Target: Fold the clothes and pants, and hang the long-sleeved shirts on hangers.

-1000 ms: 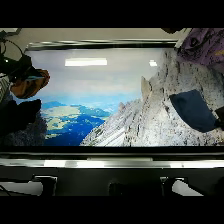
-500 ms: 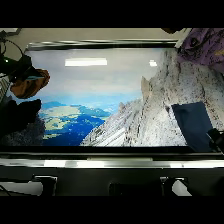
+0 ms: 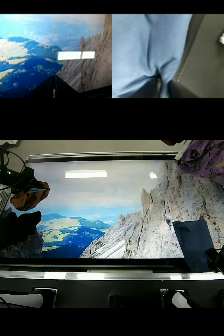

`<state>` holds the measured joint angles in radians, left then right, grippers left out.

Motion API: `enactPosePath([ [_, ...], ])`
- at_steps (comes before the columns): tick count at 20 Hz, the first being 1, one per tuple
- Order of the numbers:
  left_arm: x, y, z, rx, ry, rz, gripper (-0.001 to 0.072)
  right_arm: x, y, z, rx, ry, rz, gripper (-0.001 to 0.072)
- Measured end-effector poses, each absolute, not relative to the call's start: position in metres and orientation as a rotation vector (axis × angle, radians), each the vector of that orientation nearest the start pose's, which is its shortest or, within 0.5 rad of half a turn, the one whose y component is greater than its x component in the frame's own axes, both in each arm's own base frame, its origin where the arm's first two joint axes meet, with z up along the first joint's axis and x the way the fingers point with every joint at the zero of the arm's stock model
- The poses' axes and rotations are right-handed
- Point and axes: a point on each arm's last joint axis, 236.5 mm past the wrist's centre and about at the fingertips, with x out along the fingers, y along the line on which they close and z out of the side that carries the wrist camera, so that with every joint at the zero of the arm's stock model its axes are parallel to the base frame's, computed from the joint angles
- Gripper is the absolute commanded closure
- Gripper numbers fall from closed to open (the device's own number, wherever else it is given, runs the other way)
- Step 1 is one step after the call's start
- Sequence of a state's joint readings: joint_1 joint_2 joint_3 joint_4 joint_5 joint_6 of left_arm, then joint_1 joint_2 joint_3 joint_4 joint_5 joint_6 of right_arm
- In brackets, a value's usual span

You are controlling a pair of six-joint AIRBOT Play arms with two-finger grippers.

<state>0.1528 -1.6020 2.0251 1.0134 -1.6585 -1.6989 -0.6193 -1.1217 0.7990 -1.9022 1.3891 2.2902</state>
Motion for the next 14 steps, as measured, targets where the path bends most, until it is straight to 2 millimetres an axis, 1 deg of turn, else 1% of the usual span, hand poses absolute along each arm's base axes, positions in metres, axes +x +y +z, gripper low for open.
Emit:
enactPosePath([
  [1,0.451,-0.057,0.175,-0.5,1.196,-0.306,0.0688,0.139,-0.196,-0.044,0.69,1.467,-1.268,0.0195],
  [3,0.451,-0.057,0.175,-0.499,1.196,-0.307,0.0688,0.131,-0.197,-0.041,0.669,1.49,-1.289,0.0198],
  [4,0.451,-0.058,0.175,-0.499,1.197,-0.307,0.0688,0.13,-0.198,-0.038,0.658,1.495,-1.294,0.0213],
  [5,0.451,-0.058,0.175,-0.499,1.196,-0.308,0.0688,0.133,-0.201,-0.034,0.651,1.483,-1.29,0.0338],
  [6,0.451,-0.058,0.175,-0.499,1.196,-0.307,0.0688,0.144,-0.207,-0.028,0.643,1.45,-1.264,0.0392],
  [7,0.451,-0.058,0.175,-0.499,1.195,-0.307,0.0688,0.164,-0.214,-0.02,0.643,1.39,-1.209,0.0416],
  [8,0.452,-0.057,0.176,-0.498,1.192,-0.307,0.0688,0.19,-0.218,-0.01,0.647,1.32,-1.126,0.0457],
  [9,0.453,-0.057,0.176,-0.491,1.189,-0.311,0.0689,0.221,-0.219,0.002,0.646,1.242,-1.028,0.0518],
  [10,0.453,-0.057,0.176,-0.483,1.184,-0.315,0.0689,0.257,-0.217,0.019,0.623,1.154,-0.915,0.057],
  [11,0.454,-0.056,0.175,-0.473,1.182,-0.312,0.069,0.289,-0.21,0.035,0.589,1.087,-0.809,0.061],
  [12,0.454,-0.053,0.174,-0.458,1.18,-0.304,0.069,0.321,-0.194,0.05,0.542,1.032,-0.693,0.0611],
  [13,0.454,-0.048,0.173,-0.441,1.178,-0.285,0.0691,0.35,-0.172,0.063,0.488,0.992,-0.58,0.0612],
  [14,0.455,-0.042,0.172,-0.424,1.174,-0.261,0.0691,0.372,-0.146,0.072,0.441,0.969,-0.483,0.0625],
])
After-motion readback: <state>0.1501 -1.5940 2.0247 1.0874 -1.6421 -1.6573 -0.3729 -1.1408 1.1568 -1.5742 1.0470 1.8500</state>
